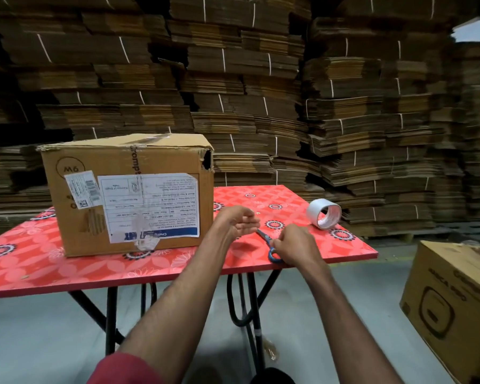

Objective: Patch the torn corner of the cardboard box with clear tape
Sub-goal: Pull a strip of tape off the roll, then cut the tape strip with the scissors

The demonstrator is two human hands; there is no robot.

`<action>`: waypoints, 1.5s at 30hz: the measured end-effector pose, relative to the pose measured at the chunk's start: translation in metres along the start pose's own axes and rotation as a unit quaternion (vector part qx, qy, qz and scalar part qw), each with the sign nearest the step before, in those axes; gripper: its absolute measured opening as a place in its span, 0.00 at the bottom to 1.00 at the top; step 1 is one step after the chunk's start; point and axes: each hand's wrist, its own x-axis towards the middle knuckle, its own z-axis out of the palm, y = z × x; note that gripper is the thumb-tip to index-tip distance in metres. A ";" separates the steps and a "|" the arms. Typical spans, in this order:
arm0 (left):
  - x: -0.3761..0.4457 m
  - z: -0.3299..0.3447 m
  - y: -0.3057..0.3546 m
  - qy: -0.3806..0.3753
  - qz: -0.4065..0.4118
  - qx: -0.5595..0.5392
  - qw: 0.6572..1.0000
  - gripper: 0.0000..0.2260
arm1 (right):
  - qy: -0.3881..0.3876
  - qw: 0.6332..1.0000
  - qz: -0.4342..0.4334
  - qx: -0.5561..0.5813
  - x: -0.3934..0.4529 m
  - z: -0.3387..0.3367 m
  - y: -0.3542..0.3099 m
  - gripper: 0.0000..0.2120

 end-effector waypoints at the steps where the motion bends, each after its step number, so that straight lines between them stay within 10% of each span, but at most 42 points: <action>1: -0.001 0.001 0.000 0.001 0.002 0.002 1.000 0.07 | -0.005 1.000 -0.008 -0.008 -0.003 0.000 -0.005 0.11; 16: -0.003 -0.006 -0.005 -0.010 0.008 -0.006 1.000 0.04 | -0.113 0.967 -0.055 -0.220 -0.036 -0.056 -0.012 0.07; 32: -0.005 0.004 -0.009 -0.017 -0.002 0.011 1.000 0.04 | -0.133 0.981 -0.007 -0.143 -0.053 -0.061 0.016 0.09; 37: -0.003 0.002 -0.012 -0.012 -0.004 0.015 1.000 0.03 | -0.219 0.965 0.033 0.138 -0.083 -0.051 0.075 0.10; 45: -0.004 0.002 -0.018 0.012 -0.016 0.026 0.999 0.02 | -0.238 0.752 0.109 0.605 -0.118 -0.010 0.088 0.11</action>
